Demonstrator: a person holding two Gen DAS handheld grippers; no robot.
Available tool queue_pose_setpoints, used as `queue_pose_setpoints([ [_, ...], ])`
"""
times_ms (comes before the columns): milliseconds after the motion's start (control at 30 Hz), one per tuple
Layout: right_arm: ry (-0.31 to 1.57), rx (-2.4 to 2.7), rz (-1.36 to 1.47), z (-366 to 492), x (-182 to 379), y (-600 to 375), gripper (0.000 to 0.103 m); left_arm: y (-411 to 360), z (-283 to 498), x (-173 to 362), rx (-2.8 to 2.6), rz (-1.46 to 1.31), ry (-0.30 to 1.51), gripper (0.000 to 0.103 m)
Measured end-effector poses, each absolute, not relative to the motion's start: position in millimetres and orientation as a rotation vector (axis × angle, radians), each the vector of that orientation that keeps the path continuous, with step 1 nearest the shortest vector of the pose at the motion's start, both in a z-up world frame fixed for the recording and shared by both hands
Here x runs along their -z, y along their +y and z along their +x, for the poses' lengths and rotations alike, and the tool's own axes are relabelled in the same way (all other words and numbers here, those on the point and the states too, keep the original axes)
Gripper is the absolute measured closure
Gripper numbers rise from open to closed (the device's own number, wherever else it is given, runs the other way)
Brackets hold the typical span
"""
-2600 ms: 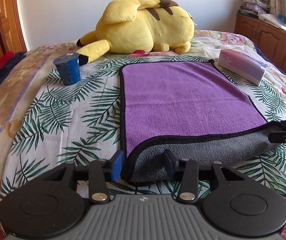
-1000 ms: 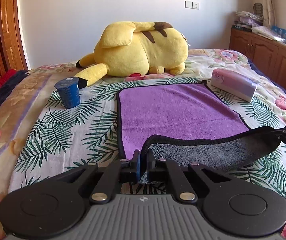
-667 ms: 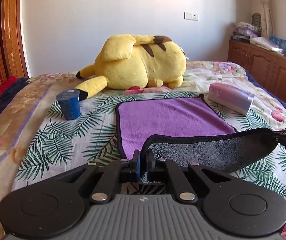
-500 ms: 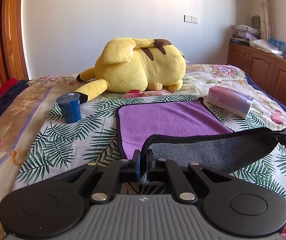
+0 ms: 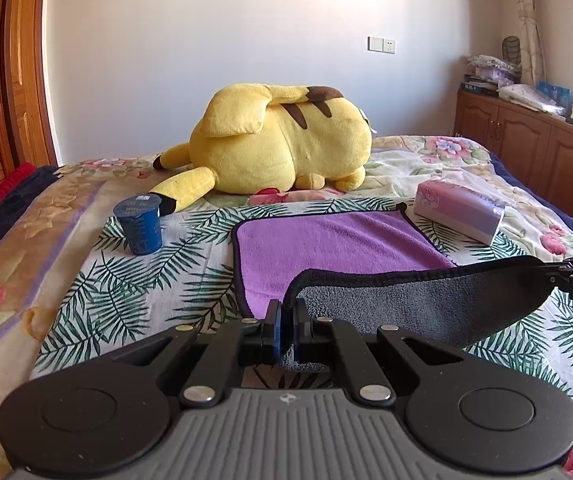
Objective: Fold towel
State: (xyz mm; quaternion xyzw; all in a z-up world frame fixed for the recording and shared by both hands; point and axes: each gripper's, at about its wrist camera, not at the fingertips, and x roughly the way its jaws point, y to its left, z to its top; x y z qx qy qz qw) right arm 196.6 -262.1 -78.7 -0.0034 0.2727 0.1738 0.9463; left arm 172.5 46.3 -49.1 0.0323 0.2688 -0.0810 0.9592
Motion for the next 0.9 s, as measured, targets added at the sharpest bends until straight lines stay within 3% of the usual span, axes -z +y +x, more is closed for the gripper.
queue_pose_setpoints([
  [900,0.453,-0.377,-0.098,236.8,50.6,-258.3,0.099,40.0,222.1,12.6,0.25,0.14,0.466,0.103],
])
